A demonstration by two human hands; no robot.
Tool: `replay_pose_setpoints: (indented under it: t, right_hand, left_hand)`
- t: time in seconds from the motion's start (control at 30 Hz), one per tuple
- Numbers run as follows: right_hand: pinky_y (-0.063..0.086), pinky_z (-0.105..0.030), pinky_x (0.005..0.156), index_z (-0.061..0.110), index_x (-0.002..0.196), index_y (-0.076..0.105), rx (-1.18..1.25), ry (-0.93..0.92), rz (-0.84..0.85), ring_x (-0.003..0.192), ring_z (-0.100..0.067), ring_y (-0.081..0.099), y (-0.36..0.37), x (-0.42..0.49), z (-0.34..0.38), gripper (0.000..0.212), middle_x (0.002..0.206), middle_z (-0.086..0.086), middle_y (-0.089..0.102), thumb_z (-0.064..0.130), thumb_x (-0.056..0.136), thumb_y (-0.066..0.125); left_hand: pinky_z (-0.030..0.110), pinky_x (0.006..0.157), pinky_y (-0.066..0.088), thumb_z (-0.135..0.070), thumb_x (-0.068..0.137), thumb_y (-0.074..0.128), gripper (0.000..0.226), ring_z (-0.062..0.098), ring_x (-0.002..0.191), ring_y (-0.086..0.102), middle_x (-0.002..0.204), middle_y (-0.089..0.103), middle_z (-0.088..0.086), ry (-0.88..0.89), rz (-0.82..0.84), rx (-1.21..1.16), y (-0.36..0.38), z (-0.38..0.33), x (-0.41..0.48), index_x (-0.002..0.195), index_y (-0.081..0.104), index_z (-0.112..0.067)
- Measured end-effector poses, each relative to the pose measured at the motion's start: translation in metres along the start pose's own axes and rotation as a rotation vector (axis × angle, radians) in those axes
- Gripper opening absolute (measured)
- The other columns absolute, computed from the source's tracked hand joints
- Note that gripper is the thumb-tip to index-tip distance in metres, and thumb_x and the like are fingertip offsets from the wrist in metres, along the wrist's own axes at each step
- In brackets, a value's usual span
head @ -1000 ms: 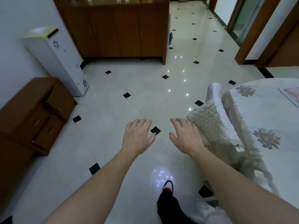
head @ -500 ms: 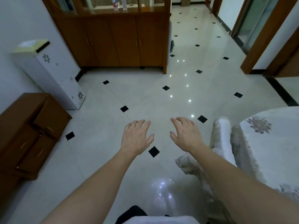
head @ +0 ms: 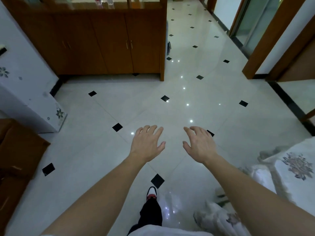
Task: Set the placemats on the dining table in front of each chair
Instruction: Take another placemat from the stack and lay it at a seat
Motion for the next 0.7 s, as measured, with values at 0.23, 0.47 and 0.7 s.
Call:
replay_pose_setpoints:
  t: [0.23,0.47,0.7]
  right_hand:
    - [0.026,-0.040,0.112,0.022,0.145,0.035,0.007,0.170,-0.023,0.136,-0.025,0.035,-0.011,0.113,-0.007,0.057,0.146,-0.008,0.043,0.043,0.094,0.045]
    - [0.030,-0.041,0.109,0.022,0.143,0.039,-0.010,0.327,-0.025,0.134,-0.026,0.039,-0.027,0.161,-0.049,0.056,0.144,-0.007,0.045,0.042,0.092,0.047]
    - [0.037,-0.044,0.106,0.019,0.140,0.046,-0.039,0.476,-0.056,0.129,-0.028,0.046,-0.035,0.182,-0.119,0.054,0.138,-0.010,0.052,0.042,0.090,0.052]
  left_hand:
    - [0.041,0.103,0.037,-0.056,0.090,0.041,0.059,0.024,0.123,0.050,0.138,0.054,0.001,0.130,0.017,-0.074,0.007,0.038,0.132,0.140,0.044,-0.024]
    - [0.041,0.105,0.037,-0.055,0.090,0.040,0.060,0.023,0.126,0.048,0.140,0.052,-0.001,0.269,0.002,-0.124,0.008,0.027,0.230,0.143,0.041,-0.026]
    - [0.041,0.108,0.032,-0.055,0.092,0.038,0.061,0.023,0.130,0.043,0.144,0.048,0.000,0.423,0.014,-0.149,0.017,-0.027,0.306,0.145,0.037,-0.026]
Point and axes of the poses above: each hand's wrist, its own x-axis towards the middle knuckle, its own y-axis out of the palm, z = x × y, the point moved 4 cm from there along x, towards the middle knuckle
